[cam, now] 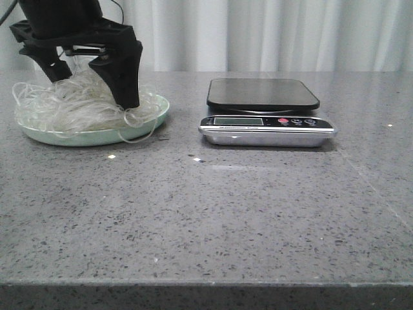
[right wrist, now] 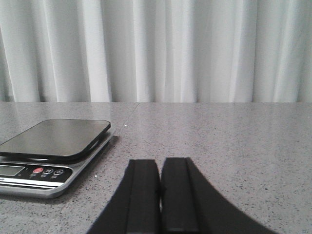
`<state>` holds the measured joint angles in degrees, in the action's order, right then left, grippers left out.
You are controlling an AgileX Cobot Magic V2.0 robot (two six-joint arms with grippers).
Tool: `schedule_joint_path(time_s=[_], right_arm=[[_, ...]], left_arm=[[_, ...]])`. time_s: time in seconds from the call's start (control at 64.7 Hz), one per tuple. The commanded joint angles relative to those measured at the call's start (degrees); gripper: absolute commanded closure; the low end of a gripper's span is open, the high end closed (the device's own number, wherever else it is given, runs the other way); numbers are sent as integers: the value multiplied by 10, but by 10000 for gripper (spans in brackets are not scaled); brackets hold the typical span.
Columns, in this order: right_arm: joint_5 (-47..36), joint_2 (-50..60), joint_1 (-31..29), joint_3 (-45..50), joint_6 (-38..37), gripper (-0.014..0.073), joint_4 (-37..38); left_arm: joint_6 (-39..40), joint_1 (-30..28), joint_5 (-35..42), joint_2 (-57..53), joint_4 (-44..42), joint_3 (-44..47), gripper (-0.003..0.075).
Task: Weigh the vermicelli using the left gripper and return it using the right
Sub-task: 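Lower the left gripper onto the vermicelli pile on the green plate, then close the left gripper on the vermicelli and lift it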
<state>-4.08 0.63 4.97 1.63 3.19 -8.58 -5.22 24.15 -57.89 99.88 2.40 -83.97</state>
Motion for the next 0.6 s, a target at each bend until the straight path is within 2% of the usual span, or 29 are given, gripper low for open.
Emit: schedule_joint_path(time_s=[0.0, 0.015, 0.031, 0.046, 0.062, 0.108, 0.139, 0.216, 0.34, 0.587], right_arm=[[-49, 9, -4, -5, 0, 428, -1], [-49, 9, -4, -5, 0, 428, -1], [-49, 9, -4, -5, 0, 428, -1], [-49, 9, -4, -5, 0, 428, -1], [-49, 9, -4, -5, 0, 428, -1], [-49, 9, -4, -5, 0, 428, -1], [-49, 9, -4, -5, 0, 428, -1], [-49, 9, -4, -5, 0, 428, -1], [-49, 9, -4, -5, 0, 428, -1], [-49, 9, -4, -5, 0, 428, -1]], left_arm=[[11, 2, -6, -15, 1, -13, 241], [11, 2, -6, -15, 1, -13, 300], [11, 2, -6, -15, 1, -13, 321], [11, 2, -6, -15, -1, -13, 408], [11, 2, -6, -15, -1, -13, 408], [11, 2, -6, -15, -4, -13, 568], [11, 2, -6, -15, -4, -13, 617], [11, 2, -10, -15, -5, -20, 556], [11, 2, -22, -17, -4, -54, 597], [11, 39, -46, -21, 12, -208, 594]])
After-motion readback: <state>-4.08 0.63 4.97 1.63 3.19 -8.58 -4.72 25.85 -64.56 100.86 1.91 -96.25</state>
